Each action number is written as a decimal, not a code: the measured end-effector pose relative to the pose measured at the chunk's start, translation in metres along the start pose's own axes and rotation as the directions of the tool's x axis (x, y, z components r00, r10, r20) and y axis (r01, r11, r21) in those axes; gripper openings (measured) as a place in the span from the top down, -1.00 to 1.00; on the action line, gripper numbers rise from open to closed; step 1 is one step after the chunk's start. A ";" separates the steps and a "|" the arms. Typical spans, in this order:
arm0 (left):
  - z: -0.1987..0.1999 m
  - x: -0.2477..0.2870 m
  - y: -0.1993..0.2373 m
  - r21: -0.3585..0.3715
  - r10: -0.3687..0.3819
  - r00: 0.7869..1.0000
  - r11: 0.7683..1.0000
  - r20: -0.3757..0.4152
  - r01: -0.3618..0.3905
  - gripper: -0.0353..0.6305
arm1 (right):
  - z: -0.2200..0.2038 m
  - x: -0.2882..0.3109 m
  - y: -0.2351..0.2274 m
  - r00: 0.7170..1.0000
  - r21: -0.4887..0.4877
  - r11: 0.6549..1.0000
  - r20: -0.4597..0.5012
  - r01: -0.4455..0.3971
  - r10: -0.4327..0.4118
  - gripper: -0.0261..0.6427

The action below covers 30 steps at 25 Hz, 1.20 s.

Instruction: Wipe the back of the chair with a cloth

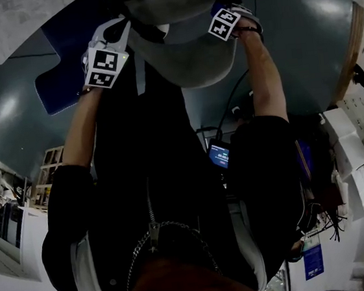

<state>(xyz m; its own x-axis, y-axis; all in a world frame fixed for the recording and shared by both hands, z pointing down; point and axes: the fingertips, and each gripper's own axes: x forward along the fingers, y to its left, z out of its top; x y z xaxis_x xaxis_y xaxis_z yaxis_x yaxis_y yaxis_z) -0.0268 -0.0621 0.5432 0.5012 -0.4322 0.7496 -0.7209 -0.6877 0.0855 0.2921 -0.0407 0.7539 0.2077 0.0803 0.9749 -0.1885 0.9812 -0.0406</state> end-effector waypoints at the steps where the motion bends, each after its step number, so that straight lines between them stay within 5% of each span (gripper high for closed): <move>1: 0.002 0.001 -0.003 0.005 -0.004 1.000 1.000 0.001 0.004 0.86 | -0.001 0.001 0.005 1.000 -0.008 1.000 -0.004 -0.011 0.011 0.47; 16: -0.010 -0.001 0.001 0.004 -0.021 1.000 1.000 -0.005 0.021 0.86 | 0.025 0.018 0.113 0.947 -0.125 0.944 -0.142 -0.304 0.287 0.47; 30: -0.034 -0.017 0.025 -0.042 0.008 1.000 0.999 -0.001 -0.008 0.86 | 0.099 0.017 0.186 0.916 -0.136 0.907 -0.089 -0.399 0.390 0.47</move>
<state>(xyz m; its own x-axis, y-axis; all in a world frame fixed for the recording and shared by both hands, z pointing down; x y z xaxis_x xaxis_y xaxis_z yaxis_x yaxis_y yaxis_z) -0.0703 -0.0521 0.5549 0.4952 -0.4371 0.7508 -0.7442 -0.6593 0.1070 0.1658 0.1254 0.7849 0.2027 0.4719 0.8580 -0.1232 0.8815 -0.4557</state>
